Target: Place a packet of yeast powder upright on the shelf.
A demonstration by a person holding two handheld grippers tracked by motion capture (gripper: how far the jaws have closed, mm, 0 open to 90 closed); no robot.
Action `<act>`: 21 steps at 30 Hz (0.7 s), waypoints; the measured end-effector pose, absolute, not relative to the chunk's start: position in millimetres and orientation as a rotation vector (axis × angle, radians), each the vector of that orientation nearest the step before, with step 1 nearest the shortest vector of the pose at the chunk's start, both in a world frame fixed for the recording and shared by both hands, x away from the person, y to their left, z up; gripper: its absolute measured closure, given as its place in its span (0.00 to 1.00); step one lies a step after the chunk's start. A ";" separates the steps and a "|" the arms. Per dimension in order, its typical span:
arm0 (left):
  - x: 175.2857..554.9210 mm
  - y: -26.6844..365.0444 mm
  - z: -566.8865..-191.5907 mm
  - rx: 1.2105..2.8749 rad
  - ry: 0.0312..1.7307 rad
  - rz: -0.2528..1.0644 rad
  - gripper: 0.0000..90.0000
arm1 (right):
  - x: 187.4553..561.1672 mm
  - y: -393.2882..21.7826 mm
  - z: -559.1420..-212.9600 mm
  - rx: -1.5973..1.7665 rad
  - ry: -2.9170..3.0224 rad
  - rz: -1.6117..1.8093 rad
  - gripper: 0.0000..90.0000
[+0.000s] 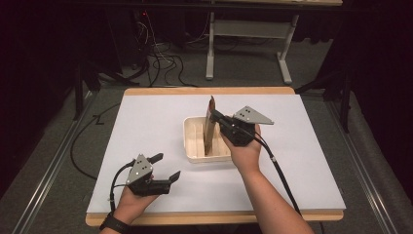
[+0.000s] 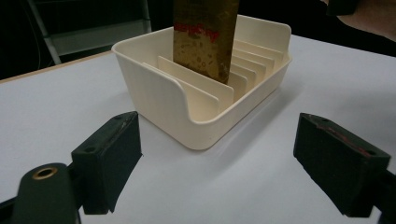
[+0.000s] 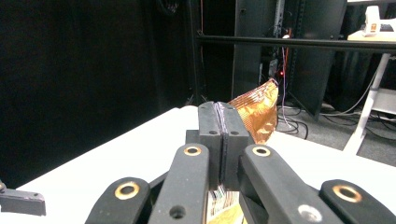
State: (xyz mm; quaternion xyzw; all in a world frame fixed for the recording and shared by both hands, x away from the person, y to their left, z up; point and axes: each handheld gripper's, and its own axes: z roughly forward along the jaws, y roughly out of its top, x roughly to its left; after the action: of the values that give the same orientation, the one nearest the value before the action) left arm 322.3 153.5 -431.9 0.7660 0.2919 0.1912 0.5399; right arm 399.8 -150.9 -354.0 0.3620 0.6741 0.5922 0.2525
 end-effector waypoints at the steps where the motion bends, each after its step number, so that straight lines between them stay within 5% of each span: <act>1: 322.3 153.4 -431.9 1.821 0.693 0.455 0.17 | 400.2 -151.3 -355.0 0.983 1.835 1.604 1.00; 13: 322.3 154.3 -431.5 1.817 0.696 0.456 0.17 | 403.3 -148.2 -371.8 1.019 1.878 1.573 0.98; 21: 322.5 153.9 -431.9 1.818 0.696 0.455 0.17 | 403.5 -148.6 -366.3 1.022 1.883 1.584 0.68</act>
State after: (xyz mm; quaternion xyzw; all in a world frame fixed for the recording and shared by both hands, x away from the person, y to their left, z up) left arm 322.5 153.9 -431.9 0.7651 0.2928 0.1913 0.5406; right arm 403.5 -148.6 -366.3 0.3726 0.6867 0.5776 0.2365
